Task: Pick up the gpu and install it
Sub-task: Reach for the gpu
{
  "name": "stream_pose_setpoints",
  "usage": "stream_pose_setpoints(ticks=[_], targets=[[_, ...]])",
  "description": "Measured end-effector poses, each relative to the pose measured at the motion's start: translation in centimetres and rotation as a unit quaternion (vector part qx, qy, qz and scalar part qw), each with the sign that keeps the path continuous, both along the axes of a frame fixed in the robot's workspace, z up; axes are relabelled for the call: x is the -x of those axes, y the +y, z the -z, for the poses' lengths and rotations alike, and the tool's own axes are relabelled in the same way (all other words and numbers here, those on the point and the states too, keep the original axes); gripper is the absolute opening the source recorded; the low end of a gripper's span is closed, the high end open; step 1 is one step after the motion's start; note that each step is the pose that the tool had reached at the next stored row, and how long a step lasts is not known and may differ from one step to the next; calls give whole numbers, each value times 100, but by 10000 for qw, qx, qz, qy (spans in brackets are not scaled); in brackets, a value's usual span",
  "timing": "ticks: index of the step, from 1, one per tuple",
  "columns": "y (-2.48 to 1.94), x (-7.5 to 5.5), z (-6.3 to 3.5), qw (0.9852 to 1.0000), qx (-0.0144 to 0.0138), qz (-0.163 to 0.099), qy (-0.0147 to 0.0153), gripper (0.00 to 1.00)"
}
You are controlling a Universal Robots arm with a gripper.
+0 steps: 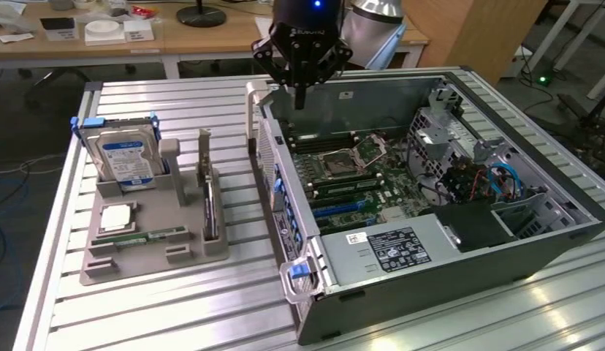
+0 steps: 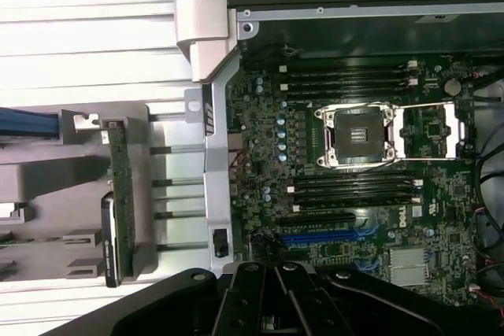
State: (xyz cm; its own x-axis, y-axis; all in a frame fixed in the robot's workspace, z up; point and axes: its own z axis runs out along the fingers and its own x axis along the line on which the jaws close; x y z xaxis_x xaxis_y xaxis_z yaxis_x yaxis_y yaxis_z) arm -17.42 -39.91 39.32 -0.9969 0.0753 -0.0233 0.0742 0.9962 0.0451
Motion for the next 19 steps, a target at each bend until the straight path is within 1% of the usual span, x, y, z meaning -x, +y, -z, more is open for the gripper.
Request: stream_pose_setpoints(ticks=[19], targets=[[0, 234, 2, 10000, 0, 0, 0, 11]])
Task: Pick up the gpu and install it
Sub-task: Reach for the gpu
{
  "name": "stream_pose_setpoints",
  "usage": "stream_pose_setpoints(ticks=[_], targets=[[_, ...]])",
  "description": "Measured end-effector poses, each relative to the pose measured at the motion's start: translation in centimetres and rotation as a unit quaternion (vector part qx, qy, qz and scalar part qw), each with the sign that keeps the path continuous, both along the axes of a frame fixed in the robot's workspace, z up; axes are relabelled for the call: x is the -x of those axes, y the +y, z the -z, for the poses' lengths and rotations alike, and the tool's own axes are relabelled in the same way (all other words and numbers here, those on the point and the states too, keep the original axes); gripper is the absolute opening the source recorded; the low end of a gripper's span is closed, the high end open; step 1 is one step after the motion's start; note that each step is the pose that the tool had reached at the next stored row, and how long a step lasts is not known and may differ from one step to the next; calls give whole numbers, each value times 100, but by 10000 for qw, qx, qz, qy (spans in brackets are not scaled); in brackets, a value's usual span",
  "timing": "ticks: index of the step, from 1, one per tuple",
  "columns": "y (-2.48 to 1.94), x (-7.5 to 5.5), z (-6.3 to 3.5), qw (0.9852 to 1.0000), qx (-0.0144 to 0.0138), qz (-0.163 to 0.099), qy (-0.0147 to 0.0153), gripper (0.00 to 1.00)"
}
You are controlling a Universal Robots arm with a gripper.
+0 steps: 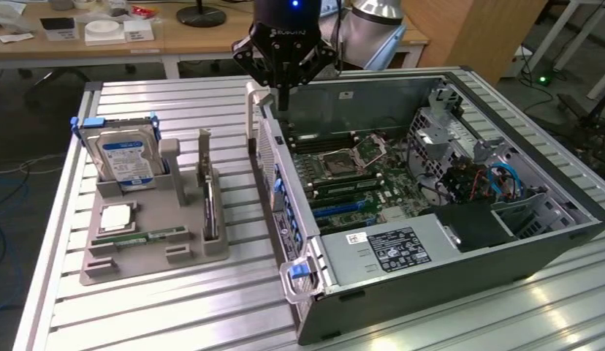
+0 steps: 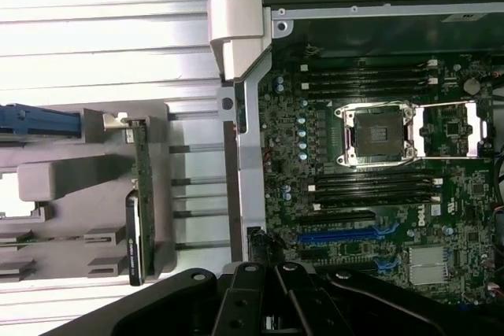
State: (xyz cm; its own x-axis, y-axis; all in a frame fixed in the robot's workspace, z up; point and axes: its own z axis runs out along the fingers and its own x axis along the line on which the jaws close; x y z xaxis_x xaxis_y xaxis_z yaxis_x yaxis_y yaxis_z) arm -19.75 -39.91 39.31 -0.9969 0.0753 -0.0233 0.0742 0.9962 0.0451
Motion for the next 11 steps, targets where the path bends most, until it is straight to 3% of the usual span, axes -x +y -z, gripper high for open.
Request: stream_pose_setpoints(ticks=[11], targets=[[0, 132, 1, 10000, 0, 0, 0, 11]])
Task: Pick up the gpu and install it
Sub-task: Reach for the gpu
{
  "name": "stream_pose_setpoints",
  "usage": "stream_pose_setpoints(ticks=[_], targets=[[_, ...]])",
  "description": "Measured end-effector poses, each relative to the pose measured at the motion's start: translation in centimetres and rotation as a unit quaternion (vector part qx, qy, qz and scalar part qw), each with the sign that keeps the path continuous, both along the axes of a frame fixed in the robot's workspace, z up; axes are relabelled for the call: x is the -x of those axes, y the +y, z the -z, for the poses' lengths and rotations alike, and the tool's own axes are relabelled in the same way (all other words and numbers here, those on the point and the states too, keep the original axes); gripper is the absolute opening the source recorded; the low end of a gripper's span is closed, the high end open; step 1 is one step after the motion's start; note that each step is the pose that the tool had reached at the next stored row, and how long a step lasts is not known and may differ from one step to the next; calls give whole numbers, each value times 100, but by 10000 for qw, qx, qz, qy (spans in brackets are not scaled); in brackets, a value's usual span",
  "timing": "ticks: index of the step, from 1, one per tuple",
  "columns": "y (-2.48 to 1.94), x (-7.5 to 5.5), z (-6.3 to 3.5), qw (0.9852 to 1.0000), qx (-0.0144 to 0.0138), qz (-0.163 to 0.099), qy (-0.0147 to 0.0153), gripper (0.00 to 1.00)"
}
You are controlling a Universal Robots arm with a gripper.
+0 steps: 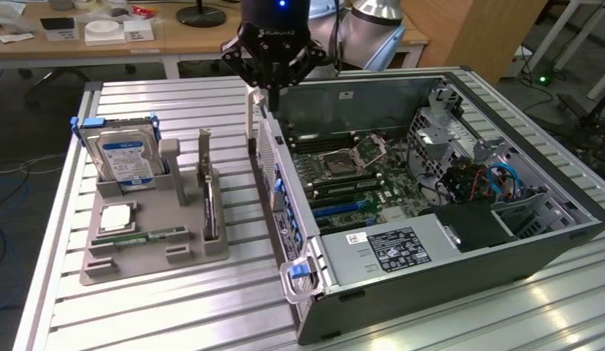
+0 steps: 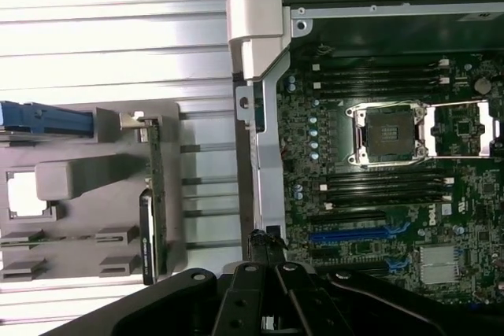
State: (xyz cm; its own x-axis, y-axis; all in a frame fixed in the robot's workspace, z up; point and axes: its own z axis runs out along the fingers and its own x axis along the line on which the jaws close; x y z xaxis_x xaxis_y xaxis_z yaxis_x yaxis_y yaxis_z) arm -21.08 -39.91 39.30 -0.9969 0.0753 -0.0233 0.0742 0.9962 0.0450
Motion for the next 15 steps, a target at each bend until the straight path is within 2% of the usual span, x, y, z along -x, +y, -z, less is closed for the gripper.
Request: stream_pose_setpoints(ticks=[15], targets=[[0, 220, 3, 10000, 0, 0, 1, 11]])
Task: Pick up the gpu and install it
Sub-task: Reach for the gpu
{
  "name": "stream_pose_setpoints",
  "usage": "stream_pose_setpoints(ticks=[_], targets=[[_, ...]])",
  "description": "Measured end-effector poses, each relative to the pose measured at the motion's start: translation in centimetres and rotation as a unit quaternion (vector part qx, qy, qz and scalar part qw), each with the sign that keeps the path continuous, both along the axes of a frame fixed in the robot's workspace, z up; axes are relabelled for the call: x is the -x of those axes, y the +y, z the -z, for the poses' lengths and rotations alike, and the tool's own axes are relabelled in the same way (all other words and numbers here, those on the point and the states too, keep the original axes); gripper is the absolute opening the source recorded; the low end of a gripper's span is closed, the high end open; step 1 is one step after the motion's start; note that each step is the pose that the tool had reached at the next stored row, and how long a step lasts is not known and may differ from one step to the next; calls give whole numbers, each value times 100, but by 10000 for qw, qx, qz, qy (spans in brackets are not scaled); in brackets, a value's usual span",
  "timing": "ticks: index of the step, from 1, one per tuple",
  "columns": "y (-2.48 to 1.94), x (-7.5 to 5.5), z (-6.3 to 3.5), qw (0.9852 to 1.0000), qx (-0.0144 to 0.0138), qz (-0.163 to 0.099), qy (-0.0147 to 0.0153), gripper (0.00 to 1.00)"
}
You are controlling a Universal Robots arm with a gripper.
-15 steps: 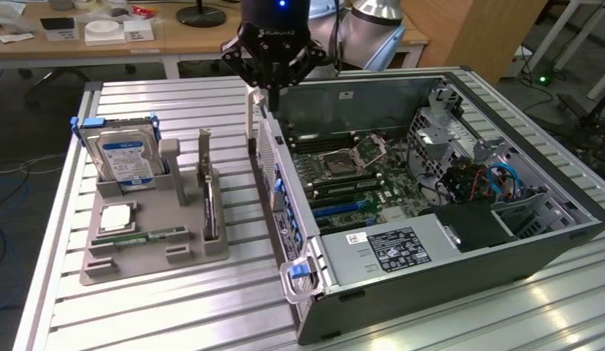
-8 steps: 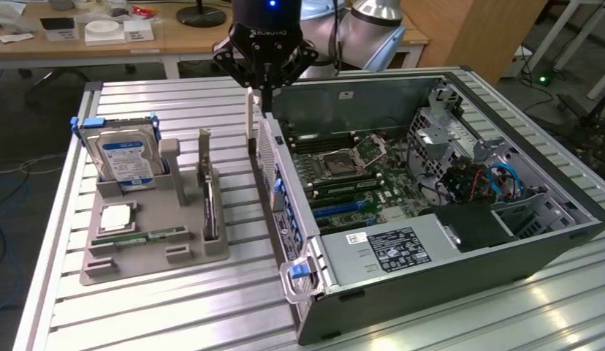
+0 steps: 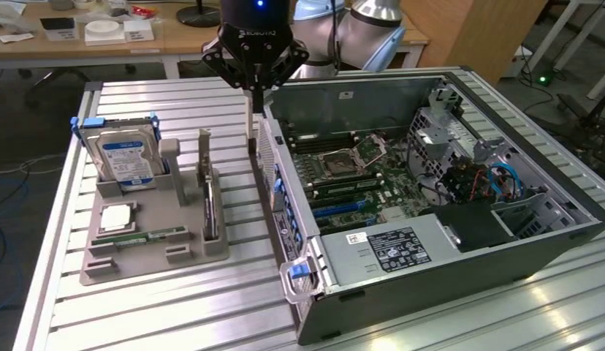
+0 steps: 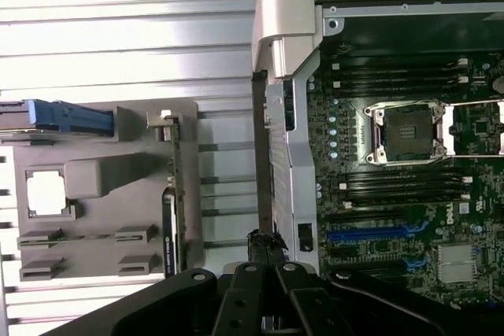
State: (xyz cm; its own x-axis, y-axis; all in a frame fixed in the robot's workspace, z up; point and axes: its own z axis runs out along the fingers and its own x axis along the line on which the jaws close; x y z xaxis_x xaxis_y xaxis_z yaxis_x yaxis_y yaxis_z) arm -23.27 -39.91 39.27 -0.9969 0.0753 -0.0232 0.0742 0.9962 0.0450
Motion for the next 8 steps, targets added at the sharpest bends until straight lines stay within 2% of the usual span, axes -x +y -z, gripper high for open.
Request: stream_pose_setpoints(ticks=[8], targets=[[-3, 112, 1, 10000, 0, 0, 1, 11]])
